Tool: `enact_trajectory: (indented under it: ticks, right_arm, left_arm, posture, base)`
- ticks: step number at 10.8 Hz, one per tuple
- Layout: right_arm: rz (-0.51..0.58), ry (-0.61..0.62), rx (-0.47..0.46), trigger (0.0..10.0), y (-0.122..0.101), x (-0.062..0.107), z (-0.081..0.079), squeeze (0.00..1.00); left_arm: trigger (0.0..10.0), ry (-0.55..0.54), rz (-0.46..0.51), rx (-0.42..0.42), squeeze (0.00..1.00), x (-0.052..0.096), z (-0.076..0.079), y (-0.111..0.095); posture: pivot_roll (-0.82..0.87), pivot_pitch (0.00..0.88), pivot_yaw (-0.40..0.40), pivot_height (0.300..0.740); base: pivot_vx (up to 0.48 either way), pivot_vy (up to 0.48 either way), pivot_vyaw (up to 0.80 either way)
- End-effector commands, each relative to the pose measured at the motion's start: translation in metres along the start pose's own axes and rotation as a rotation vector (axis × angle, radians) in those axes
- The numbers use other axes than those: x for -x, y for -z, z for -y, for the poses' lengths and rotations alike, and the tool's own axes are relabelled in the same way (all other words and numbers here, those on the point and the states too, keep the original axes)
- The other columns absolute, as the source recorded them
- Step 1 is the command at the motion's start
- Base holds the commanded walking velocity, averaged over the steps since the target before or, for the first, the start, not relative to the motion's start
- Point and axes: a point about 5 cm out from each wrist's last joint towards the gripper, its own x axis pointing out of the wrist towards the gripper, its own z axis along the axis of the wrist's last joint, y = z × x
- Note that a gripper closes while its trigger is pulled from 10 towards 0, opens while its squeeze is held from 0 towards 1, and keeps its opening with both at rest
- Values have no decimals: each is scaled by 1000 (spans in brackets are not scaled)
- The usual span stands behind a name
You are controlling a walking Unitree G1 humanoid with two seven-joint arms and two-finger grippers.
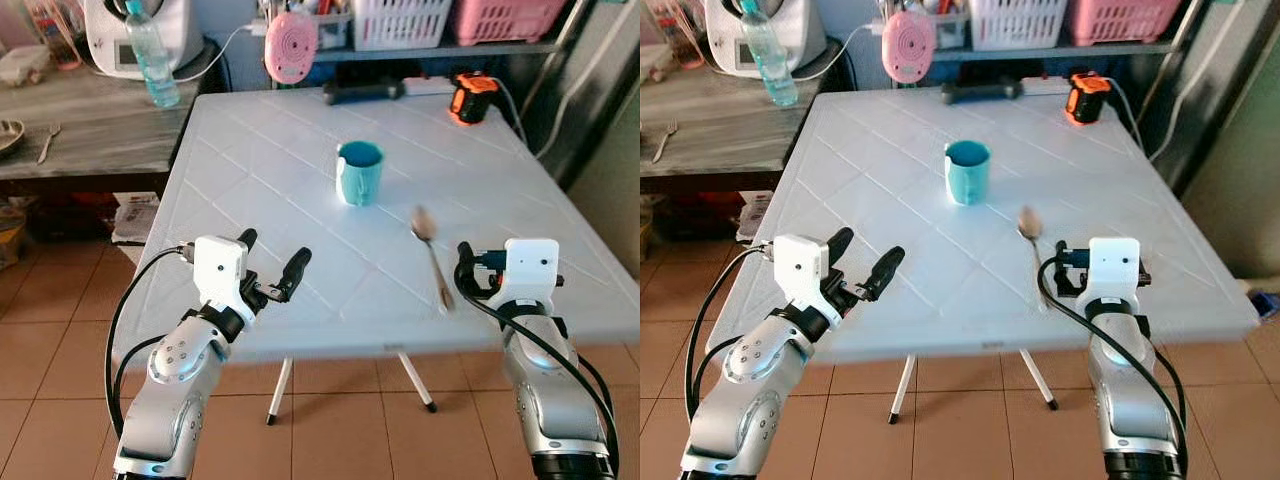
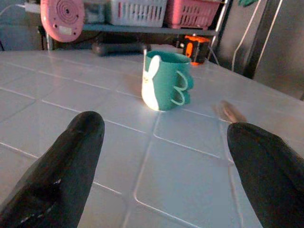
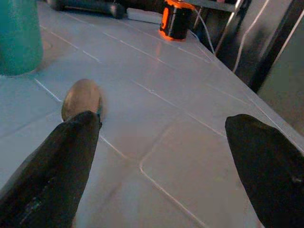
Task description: Setting the table
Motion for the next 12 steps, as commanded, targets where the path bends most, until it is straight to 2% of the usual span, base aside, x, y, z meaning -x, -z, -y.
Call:
enact_trajectory:
  ticks: [1, 8, 10, 12]
  right_arm:
    - [6, -15, 5, 10000, -3, 1, -2, 1000]
    - [-4, -37, 2, 10000, -1, 3, -6, 1000]
    - [-13, -73, -6, 10000, 1, 8, -14, 1000]
    - [-17, -128, -31, 10000, 1, 16, -28, 1000]
  left_arm:
    - [10000, 12, -6, -1, 0, 1, 1, 2]
    - [10000, 13, -18, -2, 0, 1, 2, 5]
    - [10000, 1, -21, 0, 0, 2, 0, 6]
    - [10000, 3, -54, -6, 0, 13, -2, 11]
  posture:
    - [-7, 69, 35, 740]
    - [-6, 69, 33, 740]
    - [-6, 69, 34, 740]
    - [-4, 69, 35, 740]
  base:
    - [334, 0, 0]
    - [316, 0, 0]
    - [0, 0, 0]
    - [0, 0, 0]
